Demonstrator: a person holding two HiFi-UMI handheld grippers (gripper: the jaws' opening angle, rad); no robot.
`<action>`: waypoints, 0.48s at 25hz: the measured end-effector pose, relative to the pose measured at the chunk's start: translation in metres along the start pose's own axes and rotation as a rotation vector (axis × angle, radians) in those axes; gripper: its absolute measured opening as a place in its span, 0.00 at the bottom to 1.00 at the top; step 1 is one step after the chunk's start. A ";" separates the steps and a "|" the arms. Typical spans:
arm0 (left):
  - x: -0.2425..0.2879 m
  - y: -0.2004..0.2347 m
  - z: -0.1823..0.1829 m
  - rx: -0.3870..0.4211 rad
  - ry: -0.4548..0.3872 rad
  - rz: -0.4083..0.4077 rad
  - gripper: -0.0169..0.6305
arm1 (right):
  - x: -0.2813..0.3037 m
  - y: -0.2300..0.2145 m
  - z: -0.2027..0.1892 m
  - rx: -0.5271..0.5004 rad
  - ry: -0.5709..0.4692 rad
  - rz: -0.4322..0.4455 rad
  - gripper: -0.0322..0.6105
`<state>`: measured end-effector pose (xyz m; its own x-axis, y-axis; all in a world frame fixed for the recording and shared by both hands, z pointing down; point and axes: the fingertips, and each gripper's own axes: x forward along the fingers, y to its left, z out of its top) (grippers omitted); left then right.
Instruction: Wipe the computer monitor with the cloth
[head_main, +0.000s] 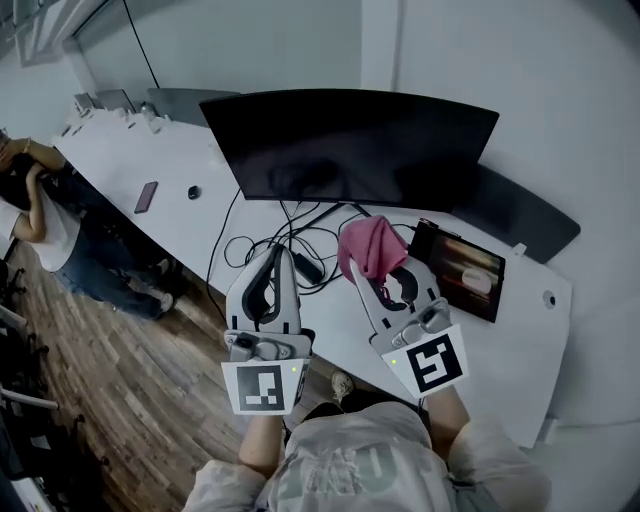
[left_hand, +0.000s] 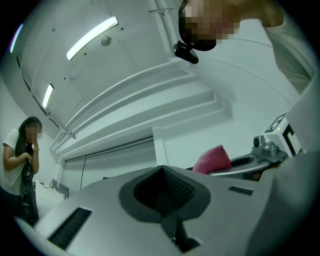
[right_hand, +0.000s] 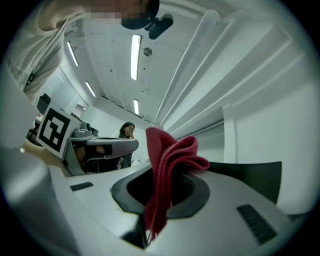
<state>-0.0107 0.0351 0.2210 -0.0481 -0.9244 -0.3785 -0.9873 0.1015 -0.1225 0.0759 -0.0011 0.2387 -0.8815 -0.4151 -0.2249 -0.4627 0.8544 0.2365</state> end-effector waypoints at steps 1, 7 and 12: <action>0.016 0.006 -0.001 0.000 0.000 0.001 0.05 | 0.014 -0.007 -0.001 0.007 -0.006 0.016 0.13; 0.080 0.024 -0.018 -0.028 0.025 -0.008 0.05 | 0.067 -0.034 -0.007 0.053 -0.025 0.038 0.13; 0.104 0.026 -0.034 -0.078 0.042 -0.054 0.05 | 0.085 -0.046 -0.012 0.053 -0.016 -0.002 0.13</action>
<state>-0.0467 -0.0706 0.2097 0.0006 -0.9425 -0.3342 -0.9973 0.0239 -0.0690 0.0215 -0.0795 0.2201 -0.8788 -0.4120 -0.2406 -0.4583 0.8691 0.1858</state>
